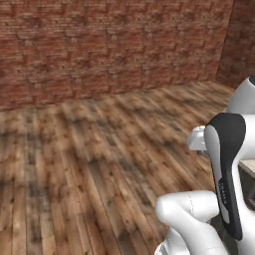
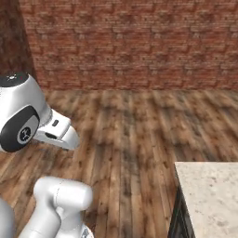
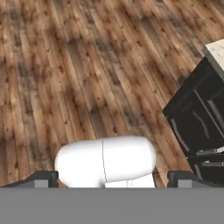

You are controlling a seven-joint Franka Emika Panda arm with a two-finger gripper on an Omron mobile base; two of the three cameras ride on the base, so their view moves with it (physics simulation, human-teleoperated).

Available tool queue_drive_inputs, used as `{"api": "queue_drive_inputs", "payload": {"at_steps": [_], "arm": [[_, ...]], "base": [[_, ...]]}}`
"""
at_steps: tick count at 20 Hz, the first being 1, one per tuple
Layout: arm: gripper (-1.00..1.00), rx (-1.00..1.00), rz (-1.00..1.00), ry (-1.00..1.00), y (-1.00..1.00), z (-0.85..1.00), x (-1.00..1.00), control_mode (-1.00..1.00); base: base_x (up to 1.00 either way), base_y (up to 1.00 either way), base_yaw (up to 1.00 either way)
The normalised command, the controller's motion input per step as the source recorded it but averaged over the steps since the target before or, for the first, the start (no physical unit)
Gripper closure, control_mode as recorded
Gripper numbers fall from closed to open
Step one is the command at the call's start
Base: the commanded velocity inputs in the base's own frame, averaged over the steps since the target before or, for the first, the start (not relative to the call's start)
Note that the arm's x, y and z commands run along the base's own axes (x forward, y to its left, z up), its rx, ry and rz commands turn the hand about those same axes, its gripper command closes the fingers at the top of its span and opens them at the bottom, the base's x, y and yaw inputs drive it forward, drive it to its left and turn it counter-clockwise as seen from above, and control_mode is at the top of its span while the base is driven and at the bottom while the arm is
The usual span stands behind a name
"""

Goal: Place two dumplings into each of the tupperware containers and then place the containers in the fridge.

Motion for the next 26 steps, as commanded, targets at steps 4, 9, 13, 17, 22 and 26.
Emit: {"api": "queue_drive_inputs", "payload": {"at_steps": [4, 9, 13, 17, 22, 26], "arm": [[-1.00, 0.00, 0.00, 0.00, 0.00, 0.00, 0.00, 1.00], [-1.00, 0.00, 0.00, 0.00, 0.00, 0.00, 0.00, 1.00], [-1.00, 0.00, 0.00, 0.00, 0.00, 0.00, 0.00, 1.00], [-1.00, 0.00, 0.00, 0.00, 0.00, 0.00, 0.00, 1.00], [-1.00, 0.00, 0.00, 0.00, 0.00, 0.00, 0.00, 1.00], [-1.00, 0.00, 0.00, 0.00, 0.00, 0.00, 0.00, 1.00]], "base": [[0.94, 0.97, -0.30], [0.78, 0.85, -0.67], [0.64, 0.68, -0.76], [0.50, 0.59, -0.82], [0.45, 0.80, -0.73], [0.66, 1.00, -0.45]]}}
